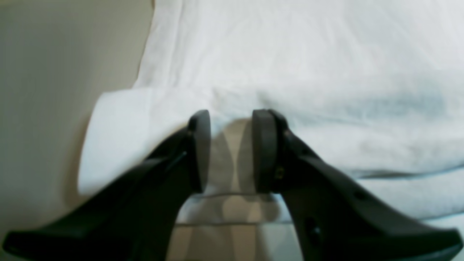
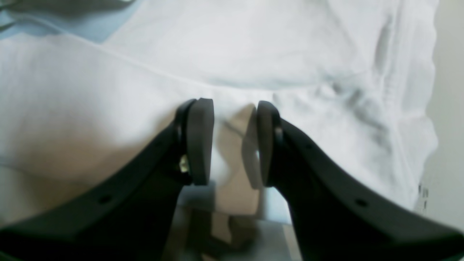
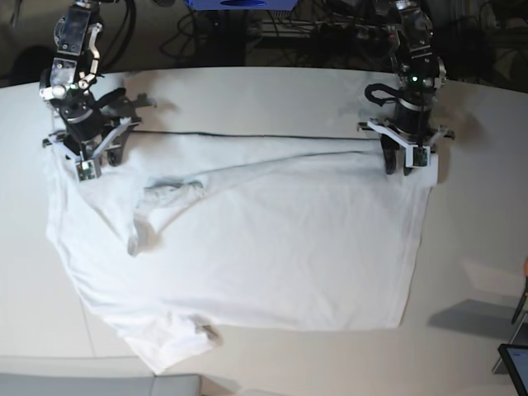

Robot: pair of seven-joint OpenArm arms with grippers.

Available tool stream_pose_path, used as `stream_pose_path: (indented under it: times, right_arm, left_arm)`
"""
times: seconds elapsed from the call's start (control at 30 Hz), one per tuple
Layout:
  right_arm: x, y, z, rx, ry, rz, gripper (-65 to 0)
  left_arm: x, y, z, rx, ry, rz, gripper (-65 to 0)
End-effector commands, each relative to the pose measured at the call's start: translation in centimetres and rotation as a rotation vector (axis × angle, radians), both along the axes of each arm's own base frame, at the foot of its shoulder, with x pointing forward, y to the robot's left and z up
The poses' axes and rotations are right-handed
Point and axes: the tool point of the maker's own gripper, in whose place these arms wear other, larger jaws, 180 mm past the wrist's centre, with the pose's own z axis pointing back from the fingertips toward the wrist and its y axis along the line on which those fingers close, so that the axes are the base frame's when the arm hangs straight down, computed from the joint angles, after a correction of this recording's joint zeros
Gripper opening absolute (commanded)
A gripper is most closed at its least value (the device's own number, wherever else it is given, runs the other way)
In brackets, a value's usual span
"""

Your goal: Fold the T-shirt properly

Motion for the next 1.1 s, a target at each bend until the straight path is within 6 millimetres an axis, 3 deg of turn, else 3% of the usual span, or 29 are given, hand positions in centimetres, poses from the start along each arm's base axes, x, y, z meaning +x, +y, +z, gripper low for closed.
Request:
stream_pose_path:
  times: [0.0, 0.3, 0.4, 0.6, 0.8, 0.93, 1.07]
  right_arm:
    - [-1.0, 0.0, -0.5, -0.016, 0.042, 0.009, -44.7]
    - [-4.3, 0.5, -0.1, -0.024, 0.067, 0.009, -44.7]
    - [-4.8, -0.5, 0.3, -0.04, 0.064, -0.014, -44.7]
    - [-4.2, -0.6, 1.5, -0.054, 0.031, -0.009, -44.7]
    - [-2.1, -0.1, 5.5, -0.081, -0.089, 0.015, -44.7]
    - [-2.3, 1.6, 5.5, -0.061, -0.08, 0.108, -44.7]
    - [-3.5, 6.1, 4.8, 0.023, -0.054, 0.248, -45.1]
  left_arm:
    - [-0.4, 0.2, 0.2, 0.019, 0.012, -0.002, -45.7]
    - [-2.6, 0.1, 0.4, 0.035, 0.032, -0.015, -45.7]
    - [-2.4, 0.0, 1.0, 0.044, 0.019, -0.02, -45.7]
    - [-1.8, -0.5, 3.9, 0.075, -0.048, -0.043, -45.7]
    - [-0.8, -0.7, 6.4, 0.102, -0.089, -0.05, -45.7]
    - [-1.0, 0.2, 8.3, 0.131, -0.102, -0.013, -45.7]
    - [-2.1, 2.7, 8.9, 0.145, -0.107, 0.083, -46.5]
